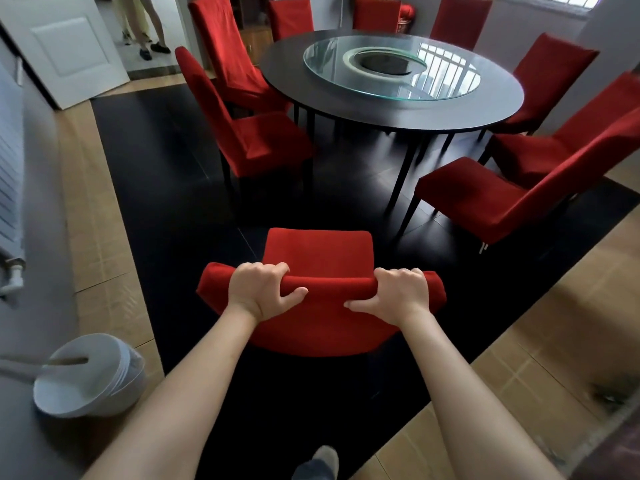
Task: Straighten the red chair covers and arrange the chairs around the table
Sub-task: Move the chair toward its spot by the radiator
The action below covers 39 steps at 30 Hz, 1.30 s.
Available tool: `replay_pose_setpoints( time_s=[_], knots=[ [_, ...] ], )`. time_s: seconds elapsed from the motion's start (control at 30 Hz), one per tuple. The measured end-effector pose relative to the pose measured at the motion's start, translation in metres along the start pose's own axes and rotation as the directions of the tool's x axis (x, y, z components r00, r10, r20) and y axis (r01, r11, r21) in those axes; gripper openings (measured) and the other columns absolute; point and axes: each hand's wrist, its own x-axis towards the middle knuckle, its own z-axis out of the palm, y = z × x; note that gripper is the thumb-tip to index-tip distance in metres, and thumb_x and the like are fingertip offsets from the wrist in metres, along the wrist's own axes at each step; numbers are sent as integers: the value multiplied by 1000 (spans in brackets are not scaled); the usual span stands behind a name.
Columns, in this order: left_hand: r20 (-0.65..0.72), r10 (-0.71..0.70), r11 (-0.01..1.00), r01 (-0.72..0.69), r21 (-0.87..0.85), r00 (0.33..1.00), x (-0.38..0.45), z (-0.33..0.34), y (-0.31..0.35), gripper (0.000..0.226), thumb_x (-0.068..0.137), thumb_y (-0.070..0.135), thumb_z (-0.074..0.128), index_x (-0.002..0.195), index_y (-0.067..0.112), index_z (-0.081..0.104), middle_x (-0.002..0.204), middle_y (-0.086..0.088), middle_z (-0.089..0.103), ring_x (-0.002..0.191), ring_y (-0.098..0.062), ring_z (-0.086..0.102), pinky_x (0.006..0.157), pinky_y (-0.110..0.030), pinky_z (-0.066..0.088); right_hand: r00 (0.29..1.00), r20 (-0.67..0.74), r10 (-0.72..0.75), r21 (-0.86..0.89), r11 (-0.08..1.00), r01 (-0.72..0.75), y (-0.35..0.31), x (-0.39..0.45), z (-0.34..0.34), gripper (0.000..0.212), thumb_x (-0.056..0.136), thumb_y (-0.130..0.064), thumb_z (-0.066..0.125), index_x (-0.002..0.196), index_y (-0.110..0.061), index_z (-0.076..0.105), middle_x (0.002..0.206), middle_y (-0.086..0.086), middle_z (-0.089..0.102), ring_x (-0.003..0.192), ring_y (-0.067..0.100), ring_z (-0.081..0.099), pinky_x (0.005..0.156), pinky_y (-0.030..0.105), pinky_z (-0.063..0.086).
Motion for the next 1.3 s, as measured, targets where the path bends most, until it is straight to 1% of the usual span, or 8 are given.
replay_pose_setpoints(
  time_s=[0.2,0.4,0.5,0.7,0.8,0.9,1.0,1.3],
  knots=[
    [28,17,1000,-17,-2,999,52,18,-12,69,77,71,29,80,15,70,51,0,59,47,-21,57,51,-27,44,1000,-6,11,-9,1000,-11,13,49,4,86,44,-101,18,69,-24,47,62,-10,52,58,14,49,66,31,33],
    [37,16,1000,-16,-16,999,104,37,-20,68,75,70,33,78,15,71,49,1,58,44,-21,56,51,-25,40,1000,0,21,-21,1000,-21,29,97,8,85,45,-100,17,70,-24,46,62,-10,48,58,14,47,65,31,31],
    [54,19,1000,-19,-3,998,128,45,-25,71,75,72,30,83,15,71,55,0,62,50,-22,59,55,-28,42,1000,-12,16,-22,1000,-17,35,122,10,85,45,-100,16,69,-24,45,60,-10,45,58,15,49,65,32,29],
    [105,20,1000,-21,7,994,168,61,-36,76,73,75,24,88,16,70,64,0,66,59,-23,62,60,-30,45,1000,-5,23,-13,1000,-23,45,161,12,83,46,-99,18,69,-24,44,58,-11,42,56,14,42,65,31,28],
    [119,20,1000,-22,17,993,188,70,-44,79,72,76,20,91,17,69,69,1,68,63,-23,63,64,-32,46,999,-16,29,-7,1000,-29,48,179,14,83,46,-99,18,70,-23,45,60,-9,47,60,16,49,65,31,29],
    [128,33,998,-39,44,991,208,78,-52,83,71,77,16,92,17,68,71,1,68,64,-22,62,64,-31,45,999,-27,36,8,999,-36,50,197,16,85,47,-98,17,72,-22,46,65,-7,57,67,17,58,68,33,32],
    [122,43,998,-47,33,992,227,86,-59,82,72,77,17,91,16,68,69,0,67,63,-23,62,62,-31,44,999,-18,41,22,999,-40,53,217,18,85,47,-98,18,72,-22,46,64,-8,54,70,18,59,71,34,33],
    [125,99,994,-102,23,987,286,108,-99,81,71,78,16,90,17,67,73,1,68,66,-22,63,64,-30,43,995,-37,91,12,996,-91,42,276,22,82,47,-98,22,72,-23,45,73,-4,64,74,20,62,69,34,29]
  ],
)
